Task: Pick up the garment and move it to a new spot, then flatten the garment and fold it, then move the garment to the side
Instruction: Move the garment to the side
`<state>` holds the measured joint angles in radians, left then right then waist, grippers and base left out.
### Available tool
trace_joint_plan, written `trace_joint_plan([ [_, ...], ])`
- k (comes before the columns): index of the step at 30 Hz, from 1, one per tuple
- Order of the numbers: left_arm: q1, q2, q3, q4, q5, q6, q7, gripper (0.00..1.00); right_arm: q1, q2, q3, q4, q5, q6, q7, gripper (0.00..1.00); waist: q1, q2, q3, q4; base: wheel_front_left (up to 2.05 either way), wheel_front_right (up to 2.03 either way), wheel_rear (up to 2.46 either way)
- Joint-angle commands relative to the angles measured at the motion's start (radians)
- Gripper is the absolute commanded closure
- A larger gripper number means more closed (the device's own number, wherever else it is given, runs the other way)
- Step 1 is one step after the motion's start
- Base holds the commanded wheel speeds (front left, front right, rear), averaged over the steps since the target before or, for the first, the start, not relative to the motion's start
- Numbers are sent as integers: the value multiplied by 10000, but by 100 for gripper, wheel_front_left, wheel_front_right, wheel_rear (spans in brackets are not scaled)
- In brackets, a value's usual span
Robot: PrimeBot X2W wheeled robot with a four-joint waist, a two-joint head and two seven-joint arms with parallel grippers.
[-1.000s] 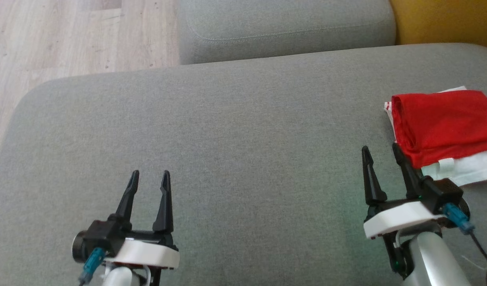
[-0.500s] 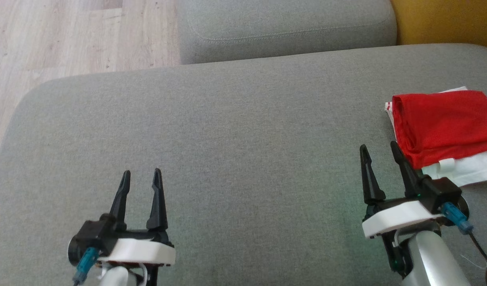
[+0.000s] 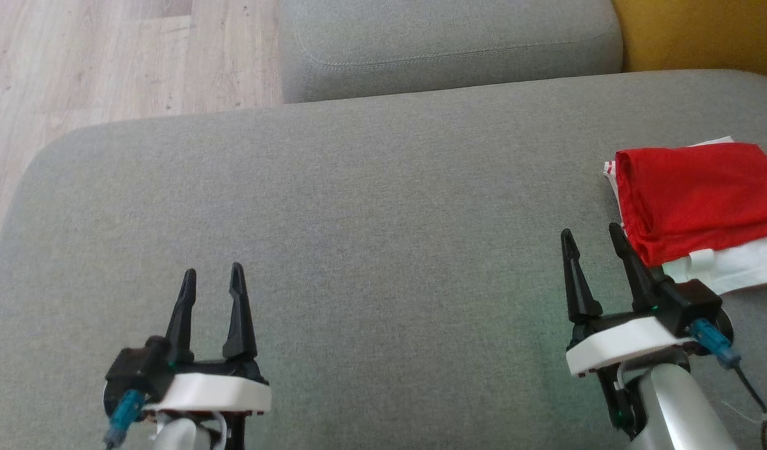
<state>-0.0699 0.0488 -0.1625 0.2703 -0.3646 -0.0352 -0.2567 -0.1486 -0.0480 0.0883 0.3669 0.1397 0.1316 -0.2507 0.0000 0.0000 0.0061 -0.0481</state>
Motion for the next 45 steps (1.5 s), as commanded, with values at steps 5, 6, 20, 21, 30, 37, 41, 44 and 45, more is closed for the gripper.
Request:
trace_joint_plan([
  [5, 127, -4, -10, 423, -30, -4, 19, 100, 157, 11, -2, 422, 52, 0, 26, 100, 1, 0, 0, 0, 0, 0, 0],
  [6, 119, -4, 13, 423, -129, -12, 49, 100, 160, 11, -14, 407, 170, 0, 50, 100, 1, 0, 0, 4, 0, 0, 0],
  [20, 63, -2, 326, 348, -1525, -118, 465, 100, 189, -7, -226, 224, 1838, -1, 448, 100, 1, 0, -3, 58, 0, 0, 0],
  [21, 60, -1, 348, 342, -1625, -126, 494, 100, 191, -8, -242, 210, 1957, -1, 476, 100, 1, 0, -4, 62, 0, 0, 0],
  [30, 24, 0, 548, 292, -2522, -195, 760, 100, 209, -17, -381, 91, 3020, -2, 732, 100, 1, 0, -6, 97, 0, 0, 0],
  [37, -4, 1, 704, 254, -3220, -248, 967, 100, 224, -22, -490, -1, 3846, -2, 931, 100, 1, 0, -8, 124, 0, 0, 0],
  [41, -21, 1, 793, 232, -3618, -279, 1085, 100, 232, -24, -553, -54, 4318, -3, 1046, 100, 1, 0, -9, 139, 0, 0, 0],
  [44, -33, 2, 860, 216, -3917, -302, 1174, 100, 238, -26, -600, -94, 4671, -3, 1132, 100, 1, 0, -9, 151, 0, 0, 0],
  [45, -37, 2, 882, 210, -4017, -309, 1203, 100, 240, -27, -616, -107, 4789, -3, 1160, 100, 1, 0, -10, 155, 0, 0, 0],
])
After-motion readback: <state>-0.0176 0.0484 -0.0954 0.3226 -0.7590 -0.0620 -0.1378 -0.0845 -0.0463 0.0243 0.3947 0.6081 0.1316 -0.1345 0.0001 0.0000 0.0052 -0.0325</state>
